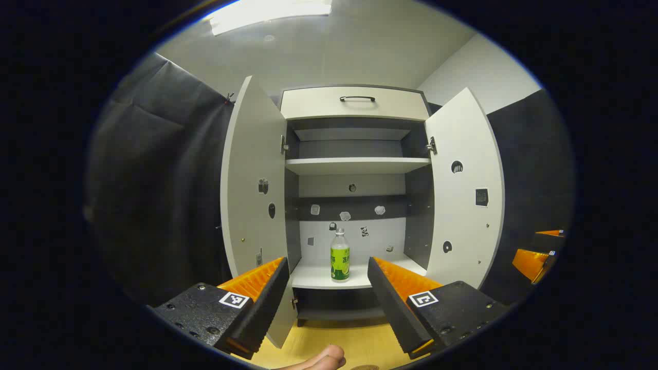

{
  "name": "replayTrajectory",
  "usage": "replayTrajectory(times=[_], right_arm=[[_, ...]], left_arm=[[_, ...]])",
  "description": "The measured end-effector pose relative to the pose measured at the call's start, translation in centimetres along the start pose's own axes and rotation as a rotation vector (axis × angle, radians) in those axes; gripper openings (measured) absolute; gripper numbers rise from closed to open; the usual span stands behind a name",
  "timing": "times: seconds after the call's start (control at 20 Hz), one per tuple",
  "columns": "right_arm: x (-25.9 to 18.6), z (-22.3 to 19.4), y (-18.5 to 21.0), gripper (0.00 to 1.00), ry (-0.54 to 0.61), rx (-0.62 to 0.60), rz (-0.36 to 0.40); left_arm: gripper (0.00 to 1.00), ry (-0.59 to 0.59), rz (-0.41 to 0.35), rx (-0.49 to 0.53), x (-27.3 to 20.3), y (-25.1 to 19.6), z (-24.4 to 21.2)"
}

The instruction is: Grasp the bottle in the cabinet with the left hand and place it on the coaster, then close the right door with the right hand and the left door with the left hand.

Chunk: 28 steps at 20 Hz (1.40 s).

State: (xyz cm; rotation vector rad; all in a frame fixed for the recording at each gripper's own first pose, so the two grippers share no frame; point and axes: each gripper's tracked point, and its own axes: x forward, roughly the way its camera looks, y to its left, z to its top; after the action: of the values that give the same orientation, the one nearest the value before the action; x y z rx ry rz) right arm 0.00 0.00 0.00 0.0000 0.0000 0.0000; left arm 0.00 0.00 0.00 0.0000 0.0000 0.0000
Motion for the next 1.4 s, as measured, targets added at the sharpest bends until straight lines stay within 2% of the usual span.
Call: replayTrajectory(times=[0.3, 0.45, 0.9, 1.0, 1.1, 1.4], right_arm=[[1.7, 0.2, 0.6, 0.97, -0.002, 0.014, -0.011], [2.4, 0.4, 1.6, 0.95, 0.000, -0.001, 0.000], [4.0, -0.6, 5.1, 0.97, 0.006, -0.034, 0.037], [4.5, -0.9, 5.8, 0.95, 0.007, -0.029, 0.042], [5.0, -1.0, 6.7, 0.97, 0.008, -0.032, 0.048], [6.2, -1.3, 8.7, 0.95, 0.000, -0.027, 0.065]], left_arm=[[0.96, 0.024, -0.006, 0.018, 2.1, 0.4, -1.2], [0.96, 0.039, -0.008, 0.012, 2.4, 0.7, -1.8], [0.96, 0.062, 0.021, 0.006, 5.0, 3.7, -4.8], [0.97, 0.065, 0.031, 0.002, 6.1, 4.4, -5.5], [0.97, 0.072, 0.034, 0.004, 7.5, 4.9, -6.2], [0.97, 0.087, 0.010, -0.013, 12.7, 4.8, -8.1]])
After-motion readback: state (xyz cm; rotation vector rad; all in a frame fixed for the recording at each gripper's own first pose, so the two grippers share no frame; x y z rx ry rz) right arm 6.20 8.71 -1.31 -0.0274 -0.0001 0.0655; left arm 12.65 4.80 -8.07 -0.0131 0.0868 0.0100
